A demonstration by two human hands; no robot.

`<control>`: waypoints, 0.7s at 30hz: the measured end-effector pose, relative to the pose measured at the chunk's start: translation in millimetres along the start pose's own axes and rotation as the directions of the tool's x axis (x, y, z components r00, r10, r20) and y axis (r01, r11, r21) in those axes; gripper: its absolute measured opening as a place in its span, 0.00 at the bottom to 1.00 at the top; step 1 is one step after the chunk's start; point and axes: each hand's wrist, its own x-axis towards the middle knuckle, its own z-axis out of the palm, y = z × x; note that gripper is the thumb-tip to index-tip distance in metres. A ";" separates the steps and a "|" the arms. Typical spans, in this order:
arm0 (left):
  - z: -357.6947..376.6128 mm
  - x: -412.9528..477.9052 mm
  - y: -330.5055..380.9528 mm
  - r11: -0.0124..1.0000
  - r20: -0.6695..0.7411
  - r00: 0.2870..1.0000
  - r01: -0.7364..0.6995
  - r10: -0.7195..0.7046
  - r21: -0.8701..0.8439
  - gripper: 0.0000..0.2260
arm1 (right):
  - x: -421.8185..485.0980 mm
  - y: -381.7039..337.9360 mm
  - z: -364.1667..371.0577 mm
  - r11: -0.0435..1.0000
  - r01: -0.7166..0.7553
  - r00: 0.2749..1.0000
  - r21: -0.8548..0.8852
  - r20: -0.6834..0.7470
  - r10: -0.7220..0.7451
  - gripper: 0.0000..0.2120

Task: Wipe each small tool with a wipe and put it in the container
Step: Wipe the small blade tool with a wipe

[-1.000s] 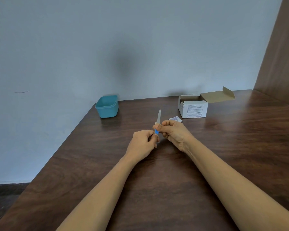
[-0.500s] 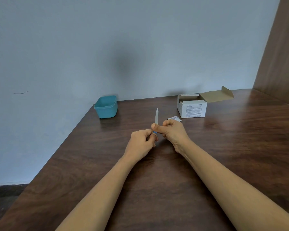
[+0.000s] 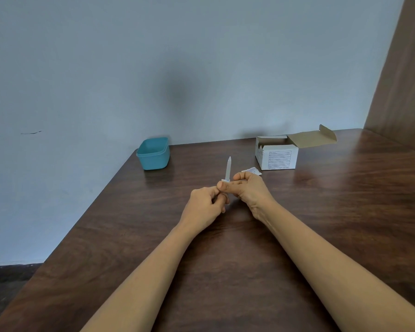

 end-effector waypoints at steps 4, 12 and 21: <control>0.2 0.6 0.0 1.000 -0.015 1.000 -0.001 0.001 -0.016 0.11 | 0.7 1.9 1.9 0.999 0.040 0.999 -0.034 -0.010 -0.041 0.17; 0.5 1.3 -0.5 1.000 -0.027 1.000 0.005 -0.005 -0.022 0.11 | 0.9 0.7 1.2 1.000 0.023 0.995 0.016 0.093 -0.024 0.10; -2.9 1.8 3.9 0.984 0.002 0.996 0.084 -0.085 -0.155 0.12 | 1.1 -6.3 -4.8 0.977 -0.090 0.958 0.194 0.285 0.032 0.07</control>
